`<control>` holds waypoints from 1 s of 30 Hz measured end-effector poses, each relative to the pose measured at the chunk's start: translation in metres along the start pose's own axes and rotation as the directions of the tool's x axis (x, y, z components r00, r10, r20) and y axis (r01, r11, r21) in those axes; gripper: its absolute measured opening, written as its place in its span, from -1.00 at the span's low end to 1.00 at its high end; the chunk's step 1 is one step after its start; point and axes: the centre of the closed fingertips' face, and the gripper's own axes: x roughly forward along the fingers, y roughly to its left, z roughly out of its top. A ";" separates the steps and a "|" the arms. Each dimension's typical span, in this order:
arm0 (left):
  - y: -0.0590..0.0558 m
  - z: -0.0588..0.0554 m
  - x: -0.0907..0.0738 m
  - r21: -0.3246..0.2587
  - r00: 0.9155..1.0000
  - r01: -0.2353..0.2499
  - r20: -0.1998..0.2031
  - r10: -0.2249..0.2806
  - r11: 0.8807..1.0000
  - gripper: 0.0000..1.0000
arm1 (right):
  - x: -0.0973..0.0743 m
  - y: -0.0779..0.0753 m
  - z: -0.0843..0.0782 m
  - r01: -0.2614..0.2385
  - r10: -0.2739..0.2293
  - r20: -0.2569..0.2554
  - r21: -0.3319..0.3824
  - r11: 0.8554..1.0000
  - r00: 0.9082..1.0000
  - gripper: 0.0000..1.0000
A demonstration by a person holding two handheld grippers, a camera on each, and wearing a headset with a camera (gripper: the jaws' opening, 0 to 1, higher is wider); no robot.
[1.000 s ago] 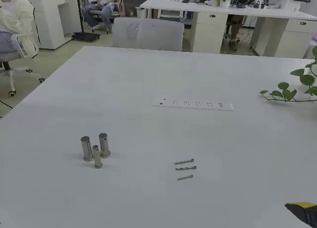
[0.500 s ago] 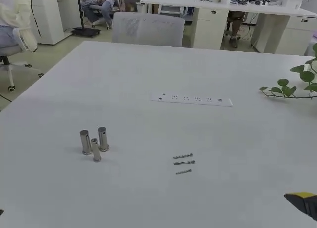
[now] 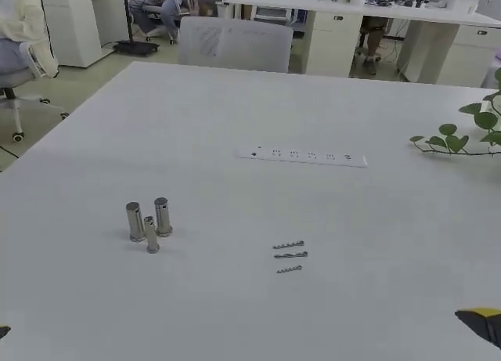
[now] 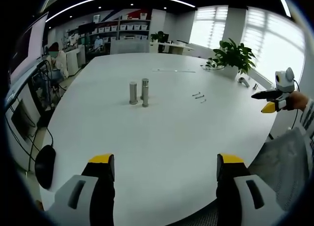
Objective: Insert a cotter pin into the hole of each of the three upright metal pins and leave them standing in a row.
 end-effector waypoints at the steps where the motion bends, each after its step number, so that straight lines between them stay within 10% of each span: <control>1: 0.001 0.000 0.000 -0.001 1.000 0.000 0.000 0.000 1.000 0.71 | 0.000 0.000 0.000 0.000 0.000 0.000 0.000 1.000 1.000 0.97; 30: 0.008 0.027 0.031 0.013 0.998 0.055 0.005 -0.055 0.998 0.54 | -0.002 -0.002 0.007 0.019 -0.019 0.004 -0.010 1.000 1.000 0.94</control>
